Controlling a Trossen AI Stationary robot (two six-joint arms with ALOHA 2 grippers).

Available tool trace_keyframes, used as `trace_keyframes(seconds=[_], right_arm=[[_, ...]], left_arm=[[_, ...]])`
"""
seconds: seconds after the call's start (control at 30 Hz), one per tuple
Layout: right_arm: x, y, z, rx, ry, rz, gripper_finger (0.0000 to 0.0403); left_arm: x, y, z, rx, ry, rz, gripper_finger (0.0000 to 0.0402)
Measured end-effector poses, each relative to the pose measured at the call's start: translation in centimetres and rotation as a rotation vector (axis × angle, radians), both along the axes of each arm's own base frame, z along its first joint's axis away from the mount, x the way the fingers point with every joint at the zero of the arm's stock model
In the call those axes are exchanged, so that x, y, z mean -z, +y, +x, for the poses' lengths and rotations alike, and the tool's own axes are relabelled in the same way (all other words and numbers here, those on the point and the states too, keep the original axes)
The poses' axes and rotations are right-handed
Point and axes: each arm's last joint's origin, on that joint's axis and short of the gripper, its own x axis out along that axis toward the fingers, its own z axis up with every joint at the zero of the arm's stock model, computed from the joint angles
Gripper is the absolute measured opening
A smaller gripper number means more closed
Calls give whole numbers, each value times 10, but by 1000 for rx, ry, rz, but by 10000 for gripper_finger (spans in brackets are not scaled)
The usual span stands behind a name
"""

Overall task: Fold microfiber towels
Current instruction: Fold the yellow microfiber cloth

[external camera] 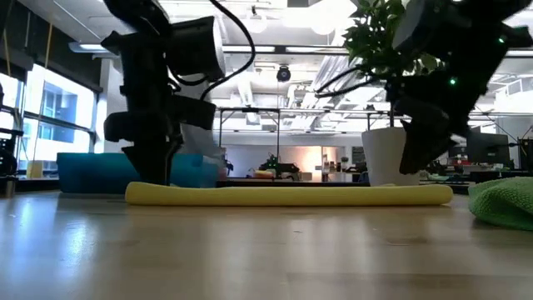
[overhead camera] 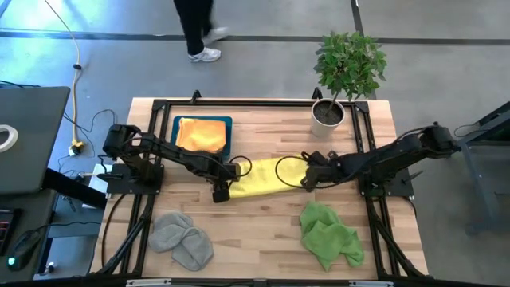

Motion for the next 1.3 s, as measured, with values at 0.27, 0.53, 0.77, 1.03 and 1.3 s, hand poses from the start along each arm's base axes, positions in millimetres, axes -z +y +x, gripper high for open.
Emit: trace_keyframes(seconds=[0.27,0.53,0.77,1.03,1.3], right_arm=[[14,-2,-13,135,-37,72,177],[15,-12,-12,213,-44,83,197],[25,-14,-7,202,0,94,197],[41,-13,3,183,22,104,197],[42,-9,4,212,-3,102,132]], left_arm=[[4,-20,0,1,-51,-72,122],[3,-42,9,84,-141,-126,122],[2,-47,10,125,-165,-121,122],[-11,-47,17,176,-155,-71,122],[-37,-46,28,228,-133,15,122]])
